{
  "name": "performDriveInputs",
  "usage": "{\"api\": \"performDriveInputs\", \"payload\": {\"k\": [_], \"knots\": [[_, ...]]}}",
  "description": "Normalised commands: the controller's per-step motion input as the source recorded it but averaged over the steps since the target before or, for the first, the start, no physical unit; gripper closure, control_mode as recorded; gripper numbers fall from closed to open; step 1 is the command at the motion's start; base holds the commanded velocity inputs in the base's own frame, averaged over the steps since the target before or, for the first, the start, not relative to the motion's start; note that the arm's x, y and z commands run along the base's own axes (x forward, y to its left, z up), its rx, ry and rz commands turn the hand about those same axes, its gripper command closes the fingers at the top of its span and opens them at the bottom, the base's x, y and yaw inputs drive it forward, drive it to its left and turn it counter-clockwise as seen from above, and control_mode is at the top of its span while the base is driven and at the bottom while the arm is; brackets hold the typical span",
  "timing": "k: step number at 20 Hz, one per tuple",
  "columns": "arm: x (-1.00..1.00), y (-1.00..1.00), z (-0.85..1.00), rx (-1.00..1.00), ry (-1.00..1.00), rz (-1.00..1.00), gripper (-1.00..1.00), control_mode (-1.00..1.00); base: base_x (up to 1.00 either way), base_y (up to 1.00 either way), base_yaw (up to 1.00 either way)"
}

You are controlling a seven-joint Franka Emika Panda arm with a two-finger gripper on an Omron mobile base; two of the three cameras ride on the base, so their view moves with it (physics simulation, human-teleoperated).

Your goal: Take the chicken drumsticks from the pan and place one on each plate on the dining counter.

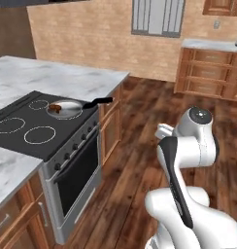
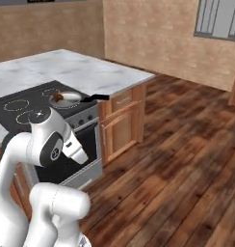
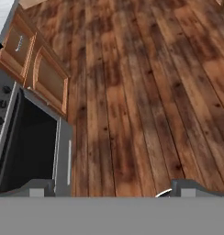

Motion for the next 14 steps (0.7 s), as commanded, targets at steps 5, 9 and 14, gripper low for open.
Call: {"api": "performDriveInputs", "payload": {"k": [5,9,14], "knots": [[0.0,0.0,0.0,0.0,0.0,0.0,-1.0,1.0,0.57,-0.35,0.45],[0.0,0.0,0.0,0.0,0.0,0.0,-1.0,1.0,0.48,-0.32,0.45],[0.0,0.0,0.0,0.0,0.0,0.0,-1.0,1.0,0.46,-0.33,0.44]]}}
